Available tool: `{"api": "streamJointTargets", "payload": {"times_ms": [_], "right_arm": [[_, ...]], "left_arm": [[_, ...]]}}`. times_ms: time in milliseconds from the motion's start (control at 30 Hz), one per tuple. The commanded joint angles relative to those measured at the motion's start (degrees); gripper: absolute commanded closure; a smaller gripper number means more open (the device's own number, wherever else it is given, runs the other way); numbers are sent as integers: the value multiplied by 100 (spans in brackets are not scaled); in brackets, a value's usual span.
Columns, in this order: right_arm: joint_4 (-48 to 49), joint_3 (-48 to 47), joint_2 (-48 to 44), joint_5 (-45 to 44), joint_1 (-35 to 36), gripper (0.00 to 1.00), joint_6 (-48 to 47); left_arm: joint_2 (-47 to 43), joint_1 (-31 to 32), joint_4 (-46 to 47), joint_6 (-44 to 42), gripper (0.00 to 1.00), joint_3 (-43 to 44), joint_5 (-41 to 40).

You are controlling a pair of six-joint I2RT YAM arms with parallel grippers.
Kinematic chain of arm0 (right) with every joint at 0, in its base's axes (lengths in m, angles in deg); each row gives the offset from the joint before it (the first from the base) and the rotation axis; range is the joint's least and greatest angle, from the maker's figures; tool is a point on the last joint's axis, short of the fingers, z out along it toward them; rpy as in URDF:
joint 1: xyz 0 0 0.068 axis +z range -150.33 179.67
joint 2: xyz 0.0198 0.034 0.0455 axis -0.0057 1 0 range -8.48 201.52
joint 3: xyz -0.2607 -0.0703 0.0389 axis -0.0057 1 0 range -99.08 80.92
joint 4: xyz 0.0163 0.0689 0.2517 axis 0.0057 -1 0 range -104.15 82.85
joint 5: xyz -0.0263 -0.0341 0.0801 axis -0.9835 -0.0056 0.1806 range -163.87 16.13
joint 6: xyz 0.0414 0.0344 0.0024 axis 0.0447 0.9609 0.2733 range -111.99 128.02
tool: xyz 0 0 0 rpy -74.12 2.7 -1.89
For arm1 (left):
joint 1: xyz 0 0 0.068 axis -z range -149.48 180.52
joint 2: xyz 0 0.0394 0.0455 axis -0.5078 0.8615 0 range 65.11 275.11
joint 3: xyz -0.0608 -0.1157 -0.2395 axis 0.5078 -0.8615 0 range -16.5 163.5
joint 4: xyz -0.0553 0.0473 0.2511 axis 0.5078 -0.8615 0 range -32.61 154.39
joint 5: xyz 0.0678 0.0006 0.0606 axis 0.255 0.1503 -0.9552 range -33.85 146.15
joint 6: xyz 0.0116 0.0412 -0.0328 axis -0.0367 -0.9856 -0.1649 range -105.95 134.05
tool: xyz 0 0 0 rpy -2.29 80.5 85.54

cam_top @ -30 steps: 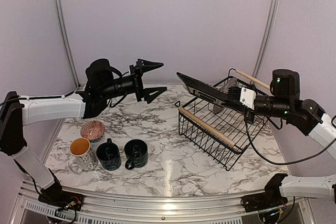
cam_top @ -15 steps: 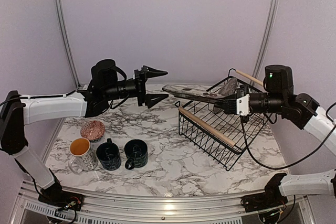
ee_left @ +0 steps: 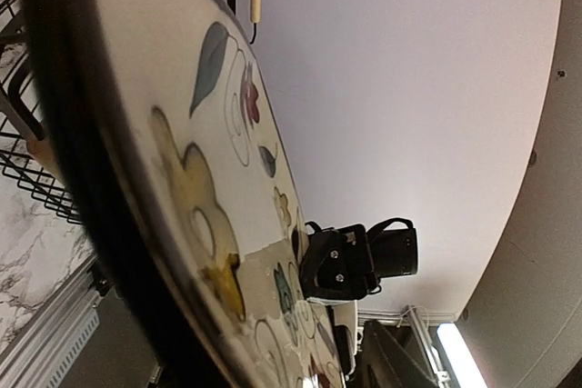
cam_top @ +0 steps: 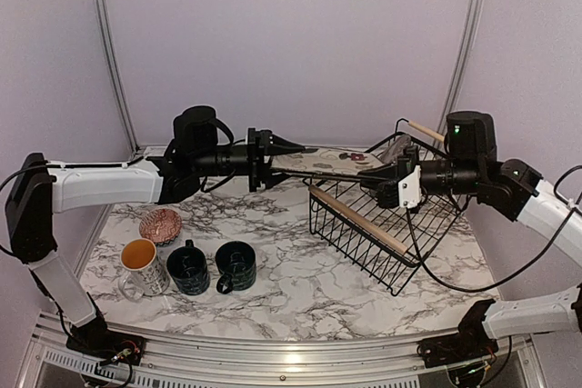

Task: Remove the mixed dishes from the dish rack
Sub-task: Pass from the right arm to the left

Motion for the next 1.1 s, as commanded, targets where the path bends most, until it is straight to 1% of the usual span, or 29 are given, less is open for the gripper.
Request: {"api": "streamJointTargets", "payload": {"times_ms": [0,100,167,200,233,300,333,367,467,533,567,600,633,700,800,833,967,1067], "right_arm": [[1484,-525,-80,328,68,100,-358],[1454,-475,-83,279,65,100,-393],[1432,-421,-86,190,66,100,-413],[1428,-379,-93,131,62,95,-432],[1423,-340,-89,79,62,89,-438],[1350,-288,-86,-41,61,77,-451],[1311,-267,-75,-105,64,68,-456],[1321,-215,-80,-159,67,61,-457],[1556,59,-172,-305,69,44,-417],[1593,158,-198,-396,65,36,-397],[1600,170,-205,-423,61,21,-376],[1640,187,-226,-431,68,4,-303],[1702,205,-245,-458,68,2,-176],[1868,208,-213,-644,63,2,115],[1930,61,22,-1275,68,1,766],[1994,21,114,-1528,55,2,1055],[2232,-210,556,-2524,-110,2,2605],[2312,-463,872,-3252,-383,1,4242]], "left_arm": [[93,26,177,-171,63,189,140],[127,11,303,-196,83,205,171],[111,-18,364,-260,92,209,164],[107,-61,396,-305,98,223,180],[86,-114,395,-350,100,237,188],[8,-221,411,-428,100,208,146],[-38,-274,405,-497,100,205,132],[-76,-325,386,-553,100,211,139],[-213,-491,475,-592,100,225,173],[-318,-655,472,-646,100,280,185],[-379,-742,414,-698,100,329,198],[-434,-843,352,-758,100,366,211],[-492,-943,311,-808,100,390,218],[-633,-1197,161,-1023,100,433,246],[-1019,-1650,-648,-1781,100,508,94],[-1149,-1769,-1099,-2115,100,537,24],[-1636,-2078,-2029,-3171,100,420,-465],[-1883,-2098,-2656,-3974,100,300,-927]]}}
